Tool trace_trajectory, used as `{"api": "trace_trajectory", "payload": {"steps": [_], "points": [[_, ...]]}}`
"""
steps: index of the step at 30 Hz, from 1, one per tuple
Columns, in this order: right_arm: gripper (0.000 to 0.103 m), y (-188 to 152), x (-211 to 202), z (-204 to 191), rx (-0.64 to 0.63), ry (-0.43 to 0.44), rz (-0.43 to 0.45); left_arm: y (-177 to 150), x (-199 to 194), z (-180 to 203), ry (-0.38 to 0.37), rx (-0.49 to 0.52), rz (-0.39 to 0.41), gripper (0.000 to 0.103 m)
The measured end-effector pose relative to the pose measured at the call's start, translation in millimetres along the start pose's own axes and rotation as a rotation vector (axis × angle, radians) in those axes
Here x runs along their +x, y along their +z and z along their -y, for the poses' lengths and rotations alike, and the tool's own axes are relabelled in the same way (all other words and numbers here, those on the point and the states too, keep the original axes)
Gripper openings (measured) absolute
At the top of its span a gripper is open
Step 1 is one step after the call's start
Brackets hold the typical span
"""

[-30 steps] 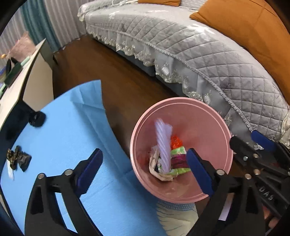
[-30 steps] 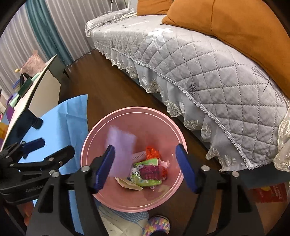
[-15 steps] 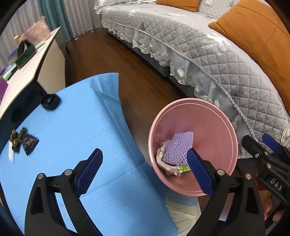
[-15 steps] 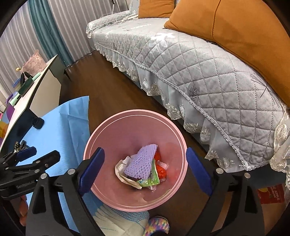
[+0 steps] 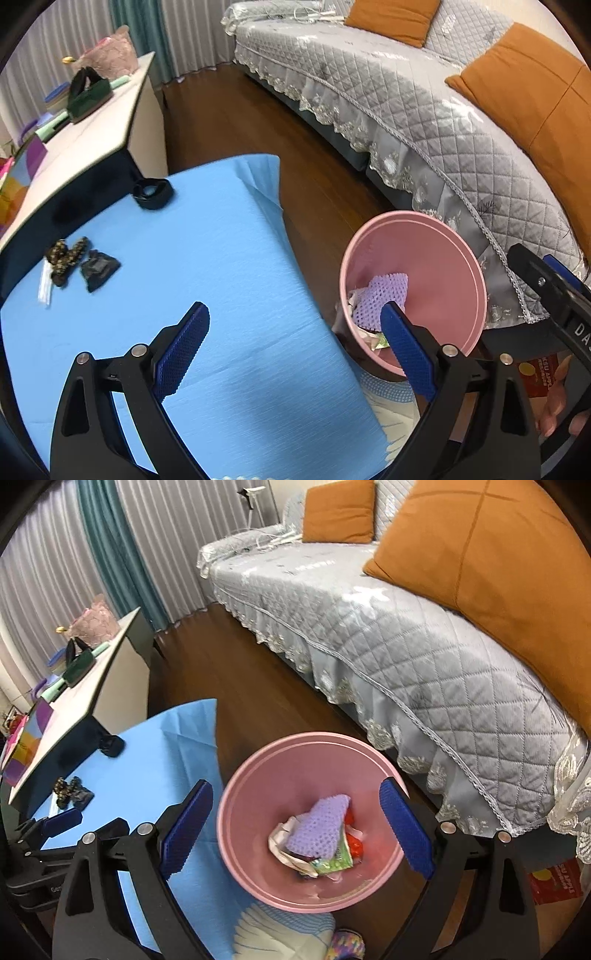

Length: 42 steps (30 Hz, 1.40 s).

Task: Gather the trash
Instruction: 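Move both open tools back over the blue table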

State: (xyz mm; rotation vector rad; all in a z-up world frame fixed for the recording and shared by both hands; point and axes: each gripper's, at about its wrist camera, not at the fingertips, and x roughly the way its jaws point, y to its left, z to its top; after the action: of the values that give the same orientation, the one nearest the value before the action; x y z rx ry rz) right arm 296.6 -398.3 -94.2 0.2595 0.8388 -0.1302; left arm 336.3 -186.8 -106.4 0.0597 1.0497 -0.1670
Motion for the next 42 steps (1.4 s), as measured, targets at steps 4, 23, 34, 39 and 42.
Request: {"api": "trace_trajectory", "payload": {"steps": [4, 23, 34, 39, 42], "points": [[0.090, -0.2, -9.0, -19.6, -0.034, 0.020, 0.015, -6.9, -19.7, -22.6, 0.018, -0.023, 0.034, 0.091], [0.090, -22.1, -21.3, -171.3, -0.216, 0.266, -0.002, -81.8, -112.9, -262.3, 0.328, -0.353, 0.079, 0.091], [0.090, -56.7, 10.4, -272.1, -0.385, 0.317, -0.104, -116.9, -119.3, -394.5, 0.409, -0.568, 0.091, 0.091], [0.092, -55.4, 32.6, -297.9, -0.451, 0.283, -0.115, -120.5, -96.0, -431.7, 0.386, -0.608, 0.081, 0.091], [0.093, -53.8, 61.0, -318.8, -0.484, 0.264, -0.166, -122.8, -80.8, -448.2, 0.369, -0.612, 0.061, 0.091]]}}
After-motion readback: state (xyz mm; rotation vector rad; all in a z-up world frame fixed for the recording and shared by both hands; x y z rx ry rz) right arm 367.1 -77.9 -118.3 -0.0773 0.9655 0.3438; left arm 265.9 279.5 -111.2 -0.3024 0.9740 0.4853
